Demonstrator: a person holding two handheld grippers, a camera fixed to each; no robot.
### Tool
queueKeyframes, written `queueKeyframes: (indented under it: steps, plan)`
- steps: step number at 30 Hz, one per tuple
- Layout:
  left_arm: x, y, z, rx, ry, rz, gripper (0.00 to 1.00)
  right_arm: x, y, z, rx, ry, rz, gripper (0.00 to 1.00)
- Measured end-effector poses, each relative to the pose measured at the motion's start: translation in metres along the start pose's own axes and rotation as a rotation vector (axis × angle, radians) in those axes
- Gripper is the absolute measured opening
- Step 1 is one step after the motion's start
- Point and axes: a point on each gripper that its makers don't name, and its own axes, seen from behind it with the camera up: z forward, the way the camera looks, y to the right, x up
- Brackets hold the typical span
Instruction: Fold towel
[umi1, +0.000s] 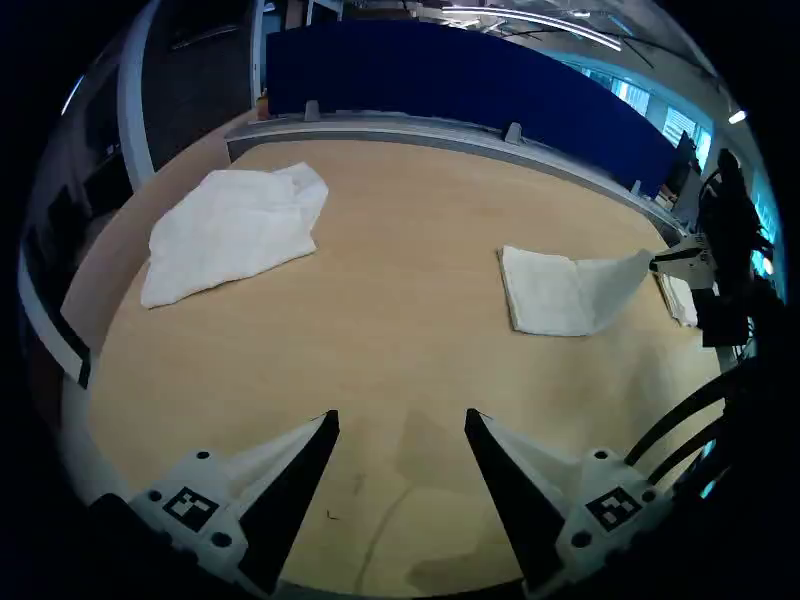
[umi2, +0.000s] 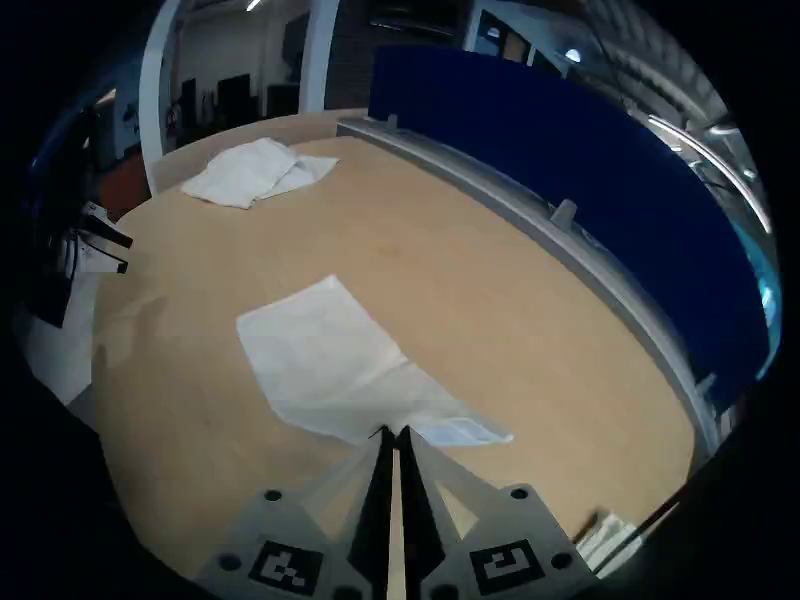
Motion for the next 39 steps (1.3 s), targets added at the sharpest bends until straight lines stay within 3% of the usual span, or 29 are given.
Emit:
queueKeyframes:
  steps: [21,30,39]
  plan:
    - [-0.009,-0.018,-0.019,0.027,0.011,-0.056,0.93,0.070,-0.038,0.034,0.117,0.021,-0.174,0.04]
    - [-0.015,-0.023,-0.026,0.041,0.013,-0.074,0.93,0.079,-0.080,0.064,0.195,0.011,-0.225,0.04]
    - [-0.023,-0.026,-0.024,0.059,0.009,-0.100,0.93,0.047,-0.147,0.127,0.311,-0.058,-0.119,0.04]
